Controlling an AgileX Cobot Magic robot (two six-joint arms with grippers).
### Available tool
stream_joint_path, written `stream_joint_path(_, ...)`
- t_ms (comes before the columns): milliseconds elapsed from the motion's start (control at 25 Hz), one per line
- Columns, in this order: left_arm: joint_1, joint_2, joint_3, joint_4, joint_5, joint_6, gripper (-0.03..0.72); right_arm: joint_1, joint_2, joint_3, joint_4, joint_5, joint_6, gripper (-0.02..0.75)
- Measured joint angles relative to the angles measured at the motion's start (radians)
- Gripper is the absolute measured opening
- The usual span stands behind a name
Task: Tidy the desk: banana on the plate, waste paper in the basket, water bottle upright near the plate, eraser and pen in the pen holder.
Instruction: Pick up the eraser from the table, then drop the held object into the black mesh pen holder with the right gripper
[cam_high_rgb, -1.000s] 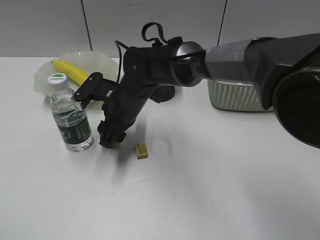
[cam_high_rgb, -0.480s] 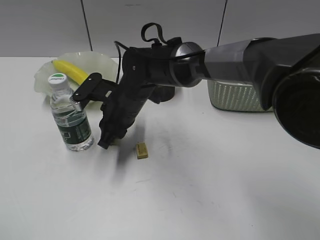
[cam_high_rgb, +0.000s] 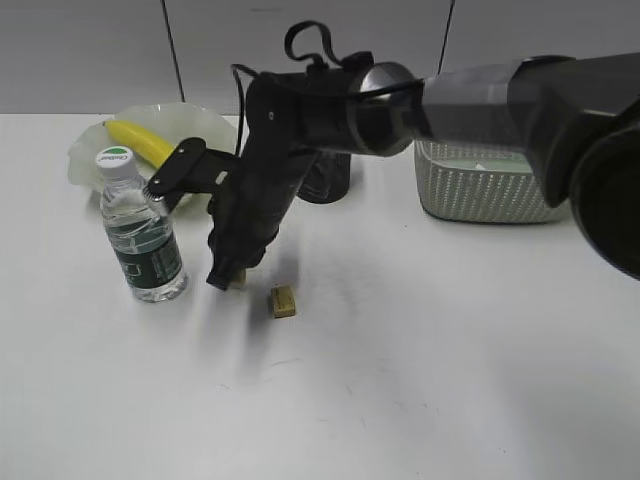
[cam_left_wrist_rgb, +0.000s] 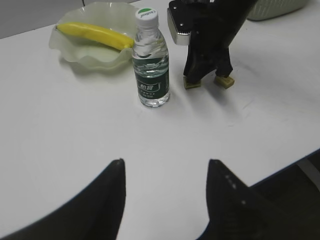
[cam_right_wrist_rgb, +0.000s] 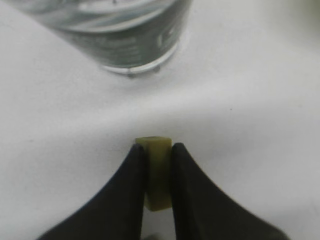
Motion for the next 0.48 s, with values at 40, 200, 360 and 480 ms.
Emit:
stream_joint_path(40,0.0,0.0,0.0,0.0,0.0,0.0,0.39,0.0,-0.011,0.0,-0.009,0.007,0.0,0.131)
stream_joint_path(200,0.0,0.0,0.0,0.0,0.0,0.0,0.381,-0.003,-0.083,0.0,-0.036,0.011,0.0,0.129)
stream_joint_path(360,0.0,0.0,0.0,0.0,0.0,0.0,0.377,-0.023,-0.171,0.0,-0.059,0.004,0.009,0.125)
stream_joint_path(480,0.0,0.0,0.0,0.0,0.0,0.0,0.377,-0.055,-0.246,0.0,-0.113,-0.026,0.053,0.126)
